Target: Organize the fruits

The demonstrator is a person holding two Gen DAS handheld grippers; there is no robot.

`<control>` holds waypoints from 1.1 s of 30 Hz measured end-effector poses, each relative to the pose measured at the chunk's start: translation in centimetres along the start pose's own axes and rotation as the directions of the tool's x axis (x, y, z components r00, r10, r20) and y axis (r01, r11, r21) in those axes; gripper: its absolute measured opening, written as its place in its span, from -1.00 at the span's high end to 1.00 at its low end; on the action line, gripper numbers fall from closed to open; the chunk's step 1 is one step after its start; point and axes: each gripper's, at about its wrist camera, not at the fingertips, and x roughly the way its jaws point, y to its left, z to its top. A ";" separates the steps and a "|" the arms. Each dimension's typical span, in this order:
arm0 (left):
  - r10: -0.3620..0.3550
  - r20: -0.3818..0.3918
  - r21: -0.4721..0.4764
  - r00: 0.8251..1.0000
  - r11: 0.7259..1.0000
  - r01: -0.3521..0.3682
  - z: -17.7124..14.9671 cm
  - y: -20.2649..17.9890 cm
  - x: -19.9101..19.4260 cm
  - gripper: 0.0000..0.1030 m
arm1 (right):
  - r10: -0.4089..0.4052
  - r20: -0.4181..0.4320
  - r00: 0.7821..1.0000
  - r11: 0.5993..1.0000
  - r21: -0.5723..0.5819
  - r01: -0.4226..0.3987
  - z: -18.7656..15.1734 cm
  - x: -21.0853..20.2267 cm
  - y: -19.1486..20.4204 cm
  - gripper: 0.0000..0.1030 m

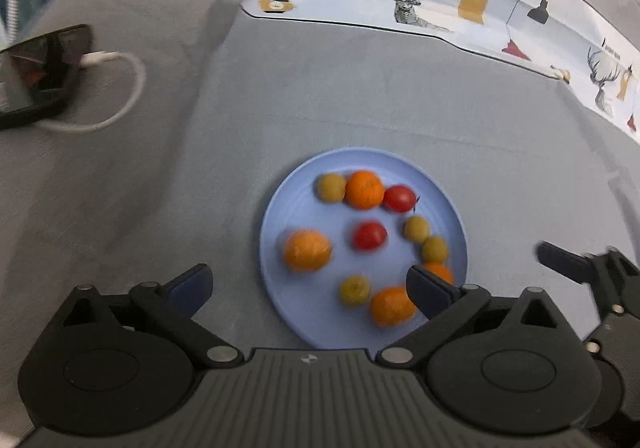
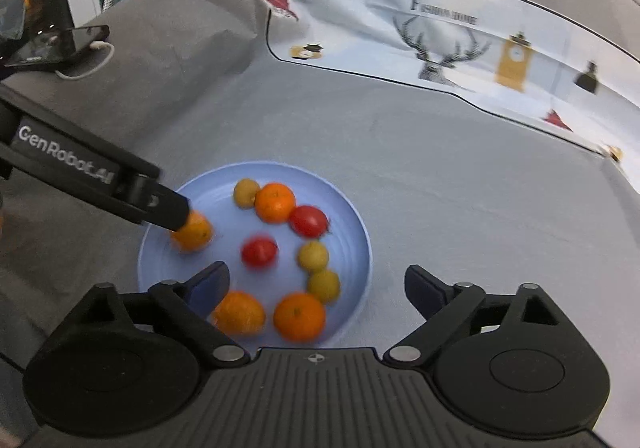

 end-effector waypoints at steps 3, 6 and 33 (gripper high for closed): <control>0.042 0.044 0.031 0.998 0.999 -0.043 -1.5 -0.7 -2.3 -0.99 | -0.027 -0.007 1.000 0.999 0.018 0.027 -1.4 -2.4 0.5 -0.94; 0.063 0.097 0.045 0.993 0.997 -0.068 -2.9 -1.4 -4.5 -0.99 | -0.079 0.022 0.997 0.997 0.028 0.078 -2.6 -4.4 1.3 -0.98; 0.176 0.179 0.027 0.968 0.983 -0.184 -9.1 -3.3 -10.7 -0.99 | -0.186 0.194 0.963 0.982 0.054 0.179 -6.1 -13.3 2.8 -0.99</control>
